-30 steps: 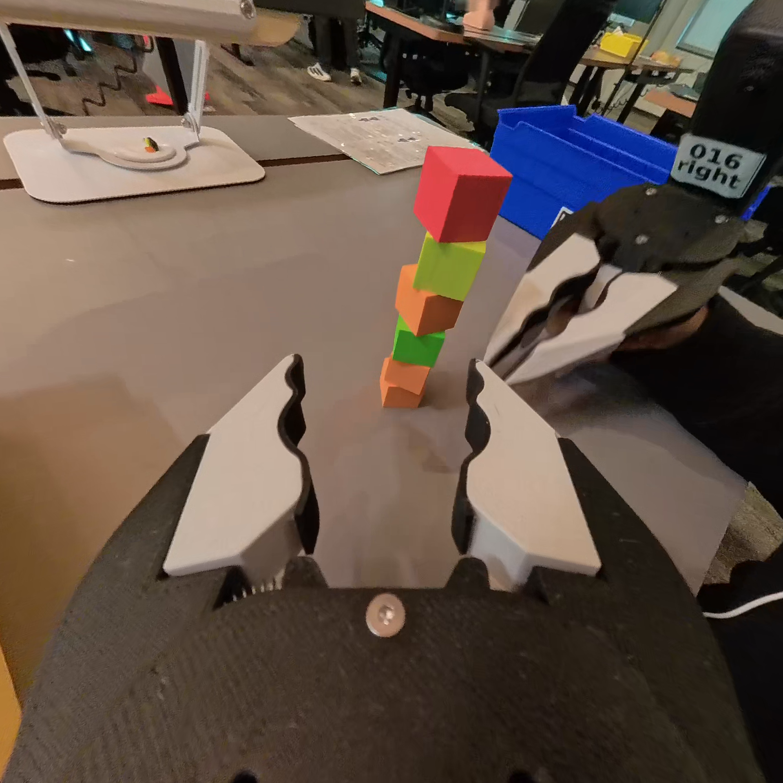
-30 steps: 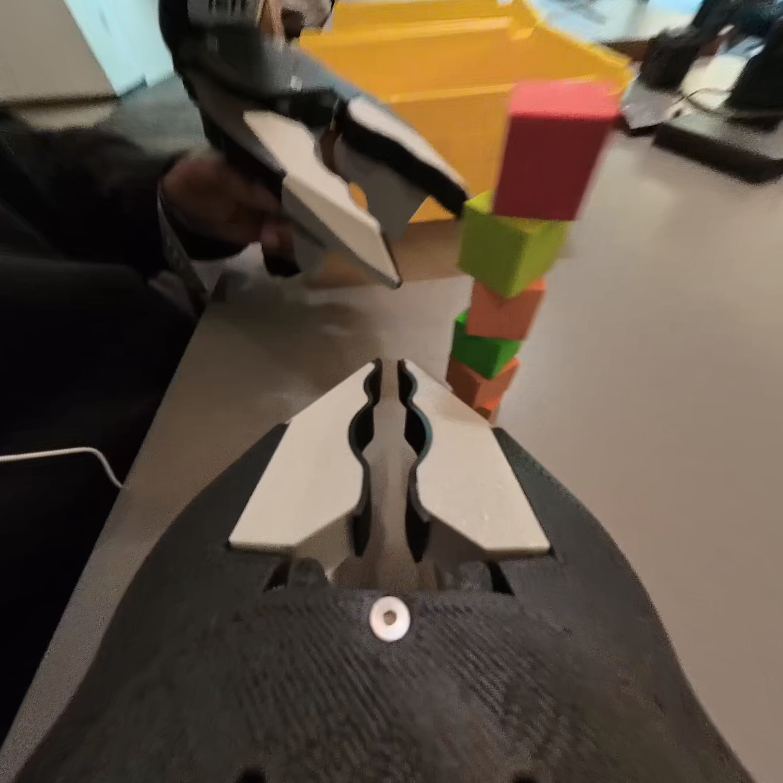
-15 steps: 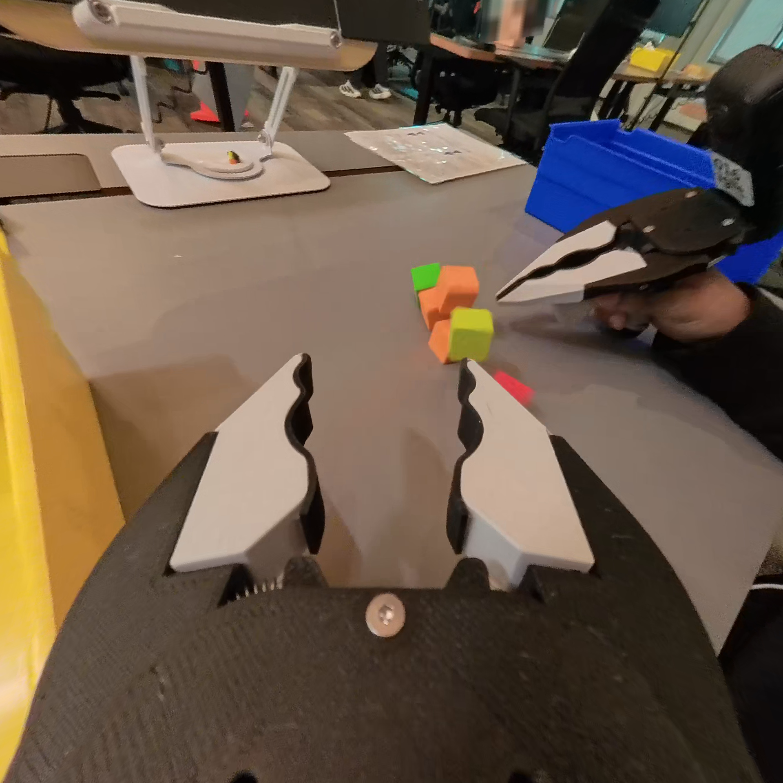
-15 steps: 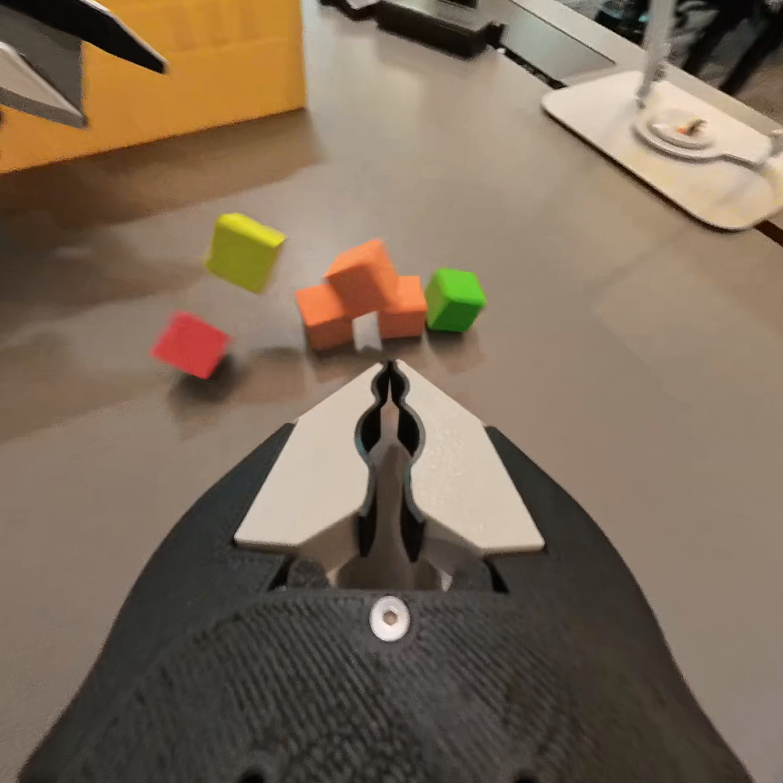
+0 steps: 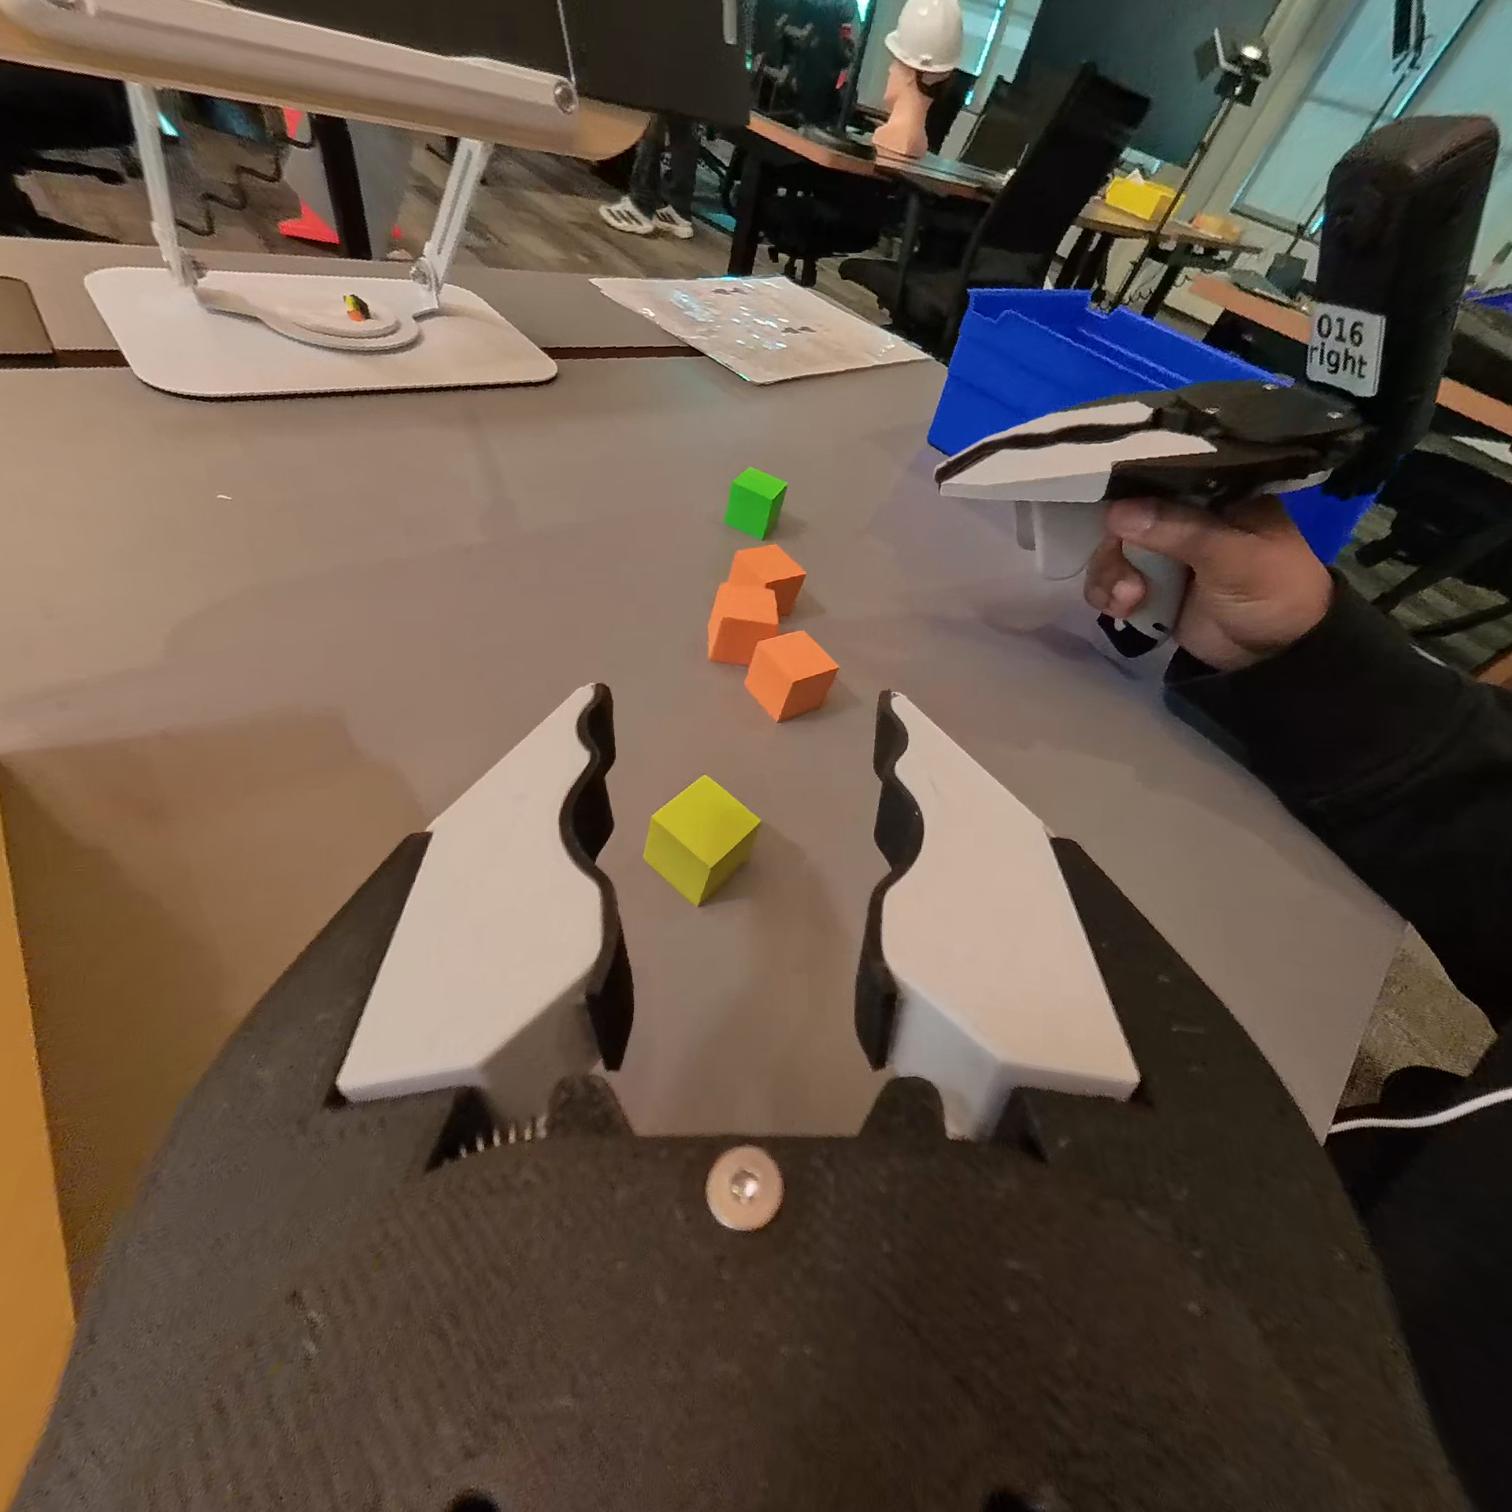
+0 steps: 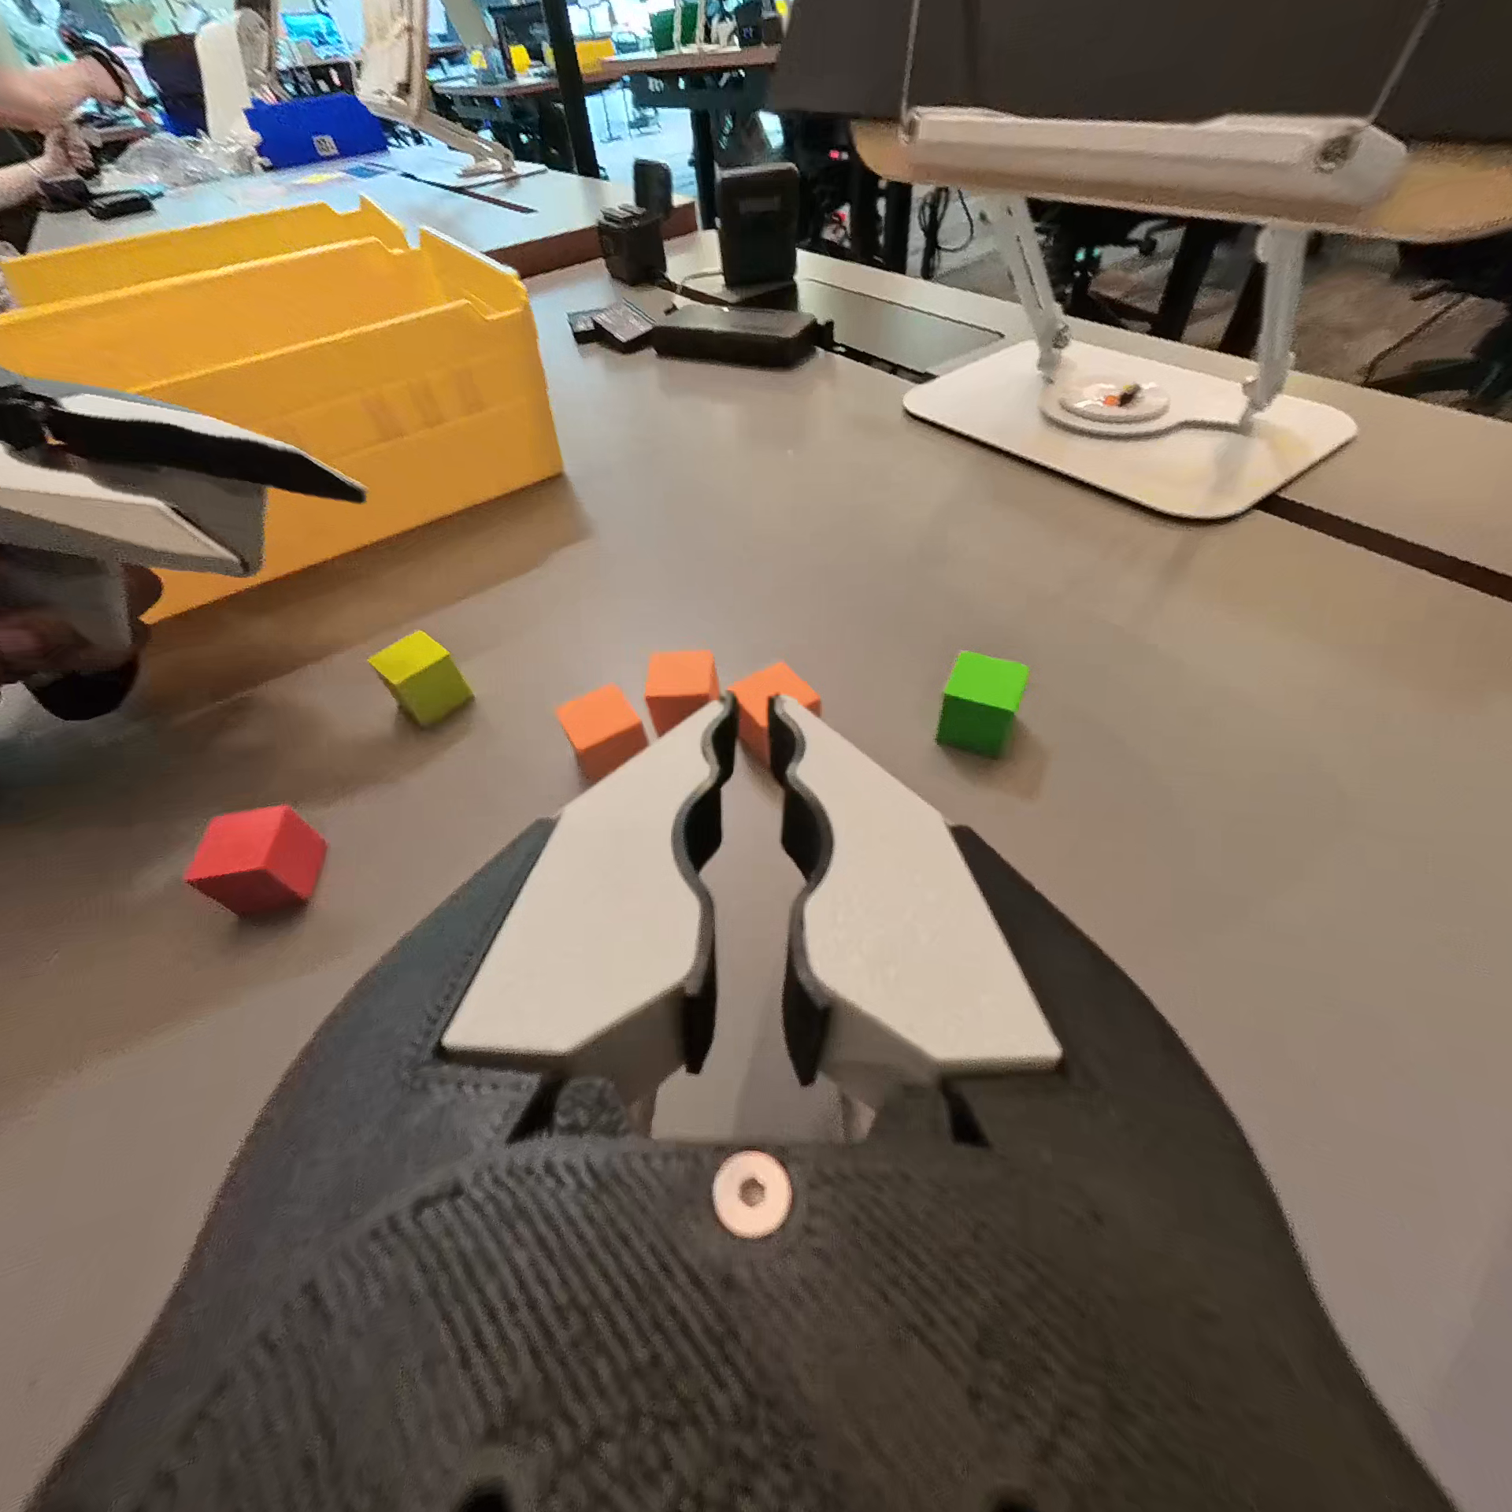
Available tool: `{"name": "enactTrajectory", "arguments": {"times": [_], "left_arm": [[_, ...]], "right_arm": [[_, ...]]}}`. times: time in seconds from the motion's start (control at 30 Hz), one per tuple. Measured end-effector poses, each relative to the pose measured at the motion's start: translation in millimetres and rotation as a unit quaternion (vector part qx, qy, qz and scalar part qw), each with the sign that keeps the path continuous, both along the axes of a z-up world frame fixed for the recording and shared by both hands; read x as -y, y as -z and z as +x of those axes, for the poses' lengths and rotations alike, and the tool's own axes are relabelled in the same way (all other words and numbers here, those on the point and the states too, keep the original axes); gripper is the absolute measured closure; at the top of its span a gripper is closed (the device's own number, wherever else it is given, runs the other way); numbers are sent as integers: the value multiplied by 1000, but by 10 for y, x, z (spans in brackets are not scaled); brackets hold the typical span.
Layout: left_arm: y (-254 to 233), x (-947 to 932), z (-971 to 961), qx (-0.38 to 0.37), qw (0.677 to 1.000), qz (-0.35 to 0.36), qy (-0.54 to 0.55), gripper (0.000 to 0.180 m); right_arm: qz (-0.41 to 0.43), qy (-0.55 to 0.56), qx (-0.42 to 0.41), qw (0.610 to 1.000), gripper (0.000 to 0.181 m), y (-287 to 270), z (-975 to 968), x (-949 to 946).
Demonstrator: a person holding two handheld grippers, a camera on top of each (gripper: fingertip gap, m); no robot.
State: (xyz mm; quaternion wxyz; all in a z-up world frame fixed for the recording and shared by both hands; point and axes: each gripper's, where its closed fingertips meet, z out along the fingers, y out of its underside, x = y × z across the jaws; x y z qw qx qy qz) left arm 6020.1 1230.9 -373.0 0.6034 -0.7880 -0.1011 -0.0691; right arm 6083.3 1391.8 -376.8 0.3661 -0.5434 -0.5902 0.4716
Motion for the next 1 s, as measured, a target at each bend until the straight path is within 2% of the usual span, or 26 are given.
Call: {"name": "enactTrajectory", "arguments": {"times": [0.33, 0.47, 0.6, 0.7, 0.77, 0.9, 1.0], "left_arm": [[-181, -62, 229, -72, 997, 19, 3, 125], [-173, 54, 328, -95, 995, 26, -1, 132], [-123, 192, 335, -74, 997, 34, -8, 142], [-2, 257, 323, -43, 998, 39, -17, 142], [-38, 285, 383, -23, 998, 58, -6, 141], [-19, 279, 323, -42, 998, 46, -29, 141], [34, 242, 249, -61, 997, 21, -48, 139]], "right_arm": [[38, -62, -13, 997, 168, 10, -93, 410], [76, -84, -6, 994, 156, 107, -103, 521], [87, -70, 13, 994, 144, 212, -136, 514], [70, -54, -16, 996, 142, 113, -109, 533], [30, -55, -47, 997, 137, 4, -45, 620], [-35, -63, -88, 994, 129, -145, 156, 890], [-23, -76, -91, 993, 128, -145, 291, 1181]]}}
